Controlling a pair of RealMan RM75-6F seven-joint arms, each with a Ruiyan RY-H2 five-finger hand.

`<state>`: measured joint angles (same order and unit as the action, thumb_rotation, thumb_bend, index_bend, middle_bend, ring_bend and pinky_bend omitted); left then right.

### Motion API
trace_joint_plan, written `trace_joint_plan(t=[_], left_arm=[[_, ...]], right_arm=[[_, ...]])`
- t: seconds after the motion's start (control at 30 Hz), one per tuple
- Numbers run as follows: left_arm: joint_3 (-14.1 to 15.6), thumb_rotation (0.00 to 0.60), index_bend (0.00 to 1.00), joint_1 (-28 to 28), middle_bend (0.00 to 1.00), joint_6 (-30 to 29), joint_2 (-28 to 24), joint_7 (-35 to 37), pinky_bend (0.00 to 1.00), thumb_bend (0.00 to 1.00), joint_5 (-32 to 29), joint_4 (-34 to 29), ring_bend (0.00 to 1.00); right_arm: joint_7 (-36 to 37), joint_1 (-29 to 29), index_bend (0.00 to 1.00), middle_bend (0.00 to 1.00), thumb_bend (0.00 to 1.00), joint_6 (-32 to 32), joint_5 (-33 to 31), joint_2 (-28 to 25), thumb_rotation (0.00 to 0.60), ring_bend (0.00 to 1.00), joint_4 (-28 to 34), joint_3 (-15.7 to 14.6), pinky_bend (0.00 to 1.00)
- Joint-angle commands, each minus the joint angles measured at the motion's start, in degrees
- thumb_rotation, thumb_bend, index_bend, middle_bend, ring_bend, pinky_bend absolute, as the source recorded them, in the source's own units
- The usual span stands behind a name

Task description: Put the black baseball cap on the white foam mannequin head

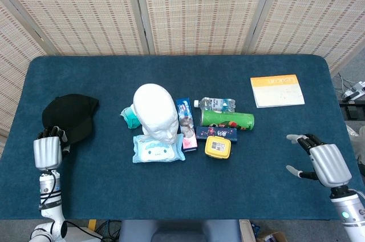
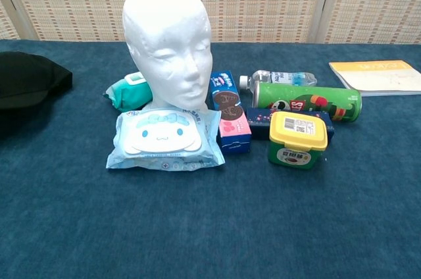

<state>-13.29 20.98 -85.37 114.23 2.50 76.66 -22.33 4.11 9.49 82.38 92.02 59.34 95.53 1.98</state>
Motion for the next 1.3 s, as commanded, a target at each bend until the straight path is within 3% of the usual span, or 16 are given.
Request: trace_joint_plan(t=[0.03,0.27,0.83,1.13,1.3], left_arm=[[0.04,0.600,0.59,-0.01,0.46,0.04,-0.03,0.09,0.43,0.43,0.02,-0.05,0.31],[-0.05,0.600,0.61,-0.11,0.47,-2.17,-0.12,2.27,0.43,0.49,0.40,-0.01,0.31],[-0.43,0.600,0.65,0.94,0.53,-16.84,-3.71,4.65,0.45,0.52,3.80,-1.76,0.36],[-2.17,0.600,0.67,2.26,0.54,-22.55,-8.16,2.94,0.47,0.52,4.65,-8.68,0.37],[-3.01,0.600,0.67,3.23,0.54,-24.70,-11.68,-0.18,0.47,0.52,5.66,-15.51,0.38]], right_arm=[[-0.01,0.01,0.29,0.39,0.00,-0.03,-0.03,0.00,0.600,0.29,0.00,0.00,0.62],[0.03,0.01,0.29,0.39,0.00,-0.02,0.00,-0.01,0.600,0.29,-0.01,0.00,0.62],[0.20,-0.09,0.29,0.39,0.00,0.25,0.21,-0.08,0.600,0.29,0.00,-0.03,0.62],[0.51,-0.20,0.29,0.39,0.00,0.52,0.30,-0.22,0.600,0.29,0.04,-0.02,0.62],[0.80,-0.25,0.29,0.39,0.00,0.67,0.41,-0.34,0.600,0.29,0.03,-0.03,0.62]])
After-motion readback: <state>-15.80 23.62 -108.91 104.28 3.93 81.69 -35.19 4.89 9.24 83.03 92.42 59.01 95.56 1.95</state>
